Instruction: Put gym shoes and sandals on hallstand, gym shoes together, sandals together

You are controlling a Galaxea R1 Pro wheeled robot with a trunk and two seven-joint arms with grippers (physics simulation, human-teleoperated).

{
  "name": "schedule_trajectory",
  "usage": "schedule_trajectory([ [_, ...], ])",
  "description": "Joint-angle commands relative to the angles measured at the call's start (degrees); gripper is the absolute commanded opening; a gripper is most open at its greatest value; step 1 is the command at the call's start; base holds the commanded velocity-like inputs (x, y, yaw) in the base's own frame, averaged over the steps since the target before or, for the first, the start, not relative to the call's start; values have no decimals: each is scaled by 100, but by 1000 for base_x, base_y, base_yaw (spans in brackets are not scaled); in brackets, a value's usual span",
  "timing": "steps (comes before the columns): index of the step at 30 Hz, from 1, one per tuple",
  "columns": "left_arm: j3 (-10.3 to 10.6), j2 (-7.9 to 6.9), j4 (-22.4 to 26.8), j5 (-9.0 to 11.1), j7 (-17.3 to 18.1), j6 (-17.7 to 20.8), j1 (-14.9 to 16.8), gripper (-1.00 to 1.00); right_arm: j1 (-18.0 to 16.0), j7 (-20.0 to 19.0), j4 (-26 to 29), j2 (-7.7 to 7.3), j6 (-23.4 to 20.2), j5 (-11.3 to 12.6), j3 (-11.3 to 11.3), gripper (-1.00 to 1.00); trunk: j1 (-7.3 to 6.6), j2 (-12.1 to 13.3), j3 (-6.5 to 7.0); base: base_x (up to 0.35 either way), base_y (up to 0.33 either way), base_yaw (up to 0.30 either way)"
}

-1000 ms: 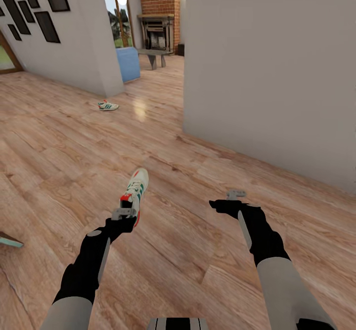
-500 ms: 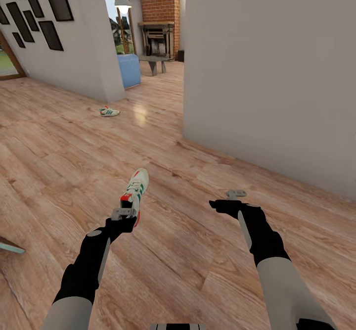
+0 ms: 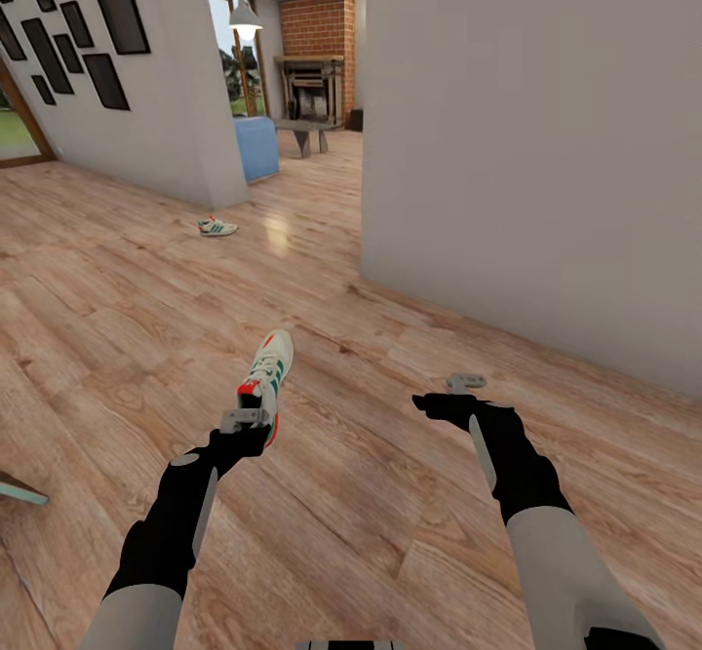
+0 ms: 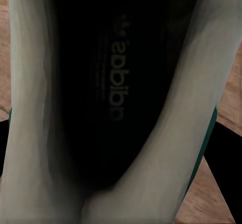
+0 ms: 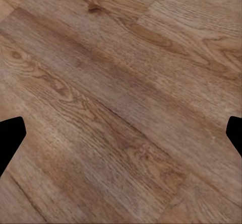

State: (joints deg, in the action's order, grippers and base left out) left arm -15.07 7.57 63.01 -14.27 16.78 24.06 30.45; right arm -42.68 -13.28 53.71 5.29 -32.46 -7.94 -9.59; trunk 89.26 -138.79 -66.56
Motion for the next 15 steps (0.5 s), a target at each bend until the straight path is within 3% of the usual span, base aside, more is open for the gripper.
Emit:
schedule_trajectory([
  [1,-25,8,9,-55,62,19,4,-100,-4,-52,8,7,-23,-61,-25,100,22,-44,-14,0,0,0],
  [9,-26,8,9,-49,62,19,4,-100,-4,-52,8,7,-23,-62,-25,100,197,-365,-82,0,0,0],
  [15,-27,8,9,-49,62,19,4,-100,-4,-52,8,7,-23,-60,-25,100,197,-365,-25,0,0,0],
])
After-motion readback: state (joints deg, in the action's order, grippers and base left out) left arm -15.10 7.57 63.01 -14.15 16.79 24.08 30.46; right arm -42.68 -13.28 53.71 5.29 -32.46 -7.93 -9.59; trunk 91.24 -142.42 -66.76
